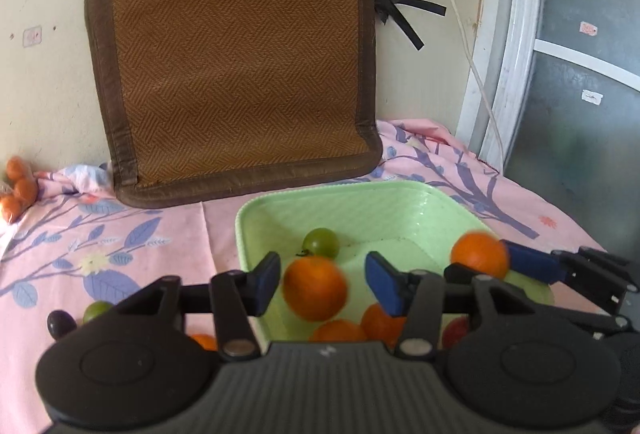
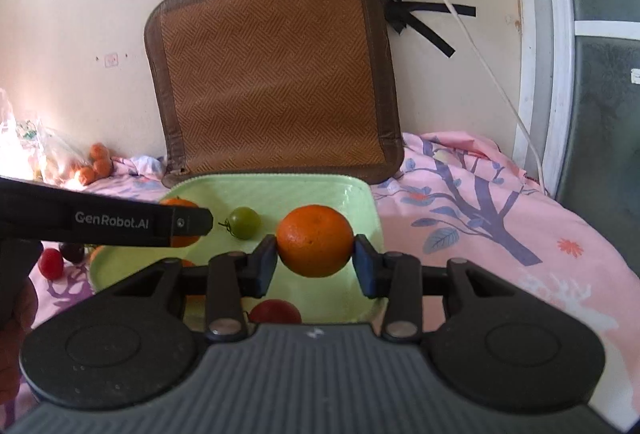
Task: Organize fruits
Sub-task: 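Lower both mandarins into the green bowl and open both tools, then grasp a dark purple tomato with the left tool while the right tool grasps a red tomato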
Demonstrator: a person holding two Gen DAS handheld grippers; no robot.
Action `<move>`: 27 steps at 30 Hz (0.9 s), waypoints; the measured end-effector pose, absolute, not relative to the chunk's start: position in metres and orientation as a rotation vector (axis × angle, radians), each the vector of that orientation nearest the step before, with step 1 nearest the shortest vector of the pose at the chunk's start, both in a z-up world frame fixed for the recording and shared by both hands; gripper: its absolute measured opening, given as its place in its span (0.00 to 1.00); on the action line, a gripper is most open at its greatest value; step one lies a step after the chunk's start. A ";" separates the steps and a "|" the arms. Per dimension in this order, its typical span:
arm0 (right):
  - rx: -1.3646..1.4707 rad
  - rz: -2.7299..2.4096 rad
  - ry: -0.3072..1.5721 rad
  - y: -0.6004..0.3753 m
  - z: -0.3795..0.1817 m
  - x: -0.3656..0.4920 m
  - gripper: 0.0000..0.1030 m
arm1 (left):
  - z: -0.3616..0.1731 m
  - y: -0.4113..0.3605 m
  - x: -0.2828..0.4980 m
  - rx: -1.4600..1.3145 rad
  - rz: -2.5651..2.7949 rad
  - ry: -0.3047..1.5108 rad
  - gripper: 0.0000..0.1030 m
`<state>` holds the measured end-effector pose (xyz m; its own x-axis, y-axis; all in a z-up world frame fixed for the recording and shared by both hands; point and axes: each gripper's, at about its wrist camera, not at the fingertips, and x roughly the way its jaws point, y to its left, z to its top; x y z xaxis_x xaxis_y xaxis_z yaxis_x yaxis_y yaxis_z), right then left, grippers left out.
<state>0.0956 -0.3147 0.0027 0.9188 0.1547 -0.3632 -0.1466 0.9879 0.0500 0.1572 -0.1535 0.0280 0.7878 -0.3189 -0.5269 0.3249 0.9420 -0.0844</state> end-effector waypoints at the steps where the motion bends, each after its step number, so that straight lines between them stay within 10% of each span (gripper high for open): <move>1: 0.009 0.147 0.367 -0.313 0.002 0.095 0.46 | 0.029 -0.155 0.157 0.014 -0.347 0.563 0.52; 27: 0.014 0.402 0.291 -0.208 0.011 0.023 0.51 | 0.018 0.054 0.049 -0.121 -0.032 0.462 0.55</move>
<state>0.0227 -0.2079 0.0109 0.8792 0.3877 -0.2768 -0.3837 0.9207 0.0708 0.0486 0.0541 0.0177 0.8947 -0.0578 -0.4429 0.0031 0.9924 -0.1233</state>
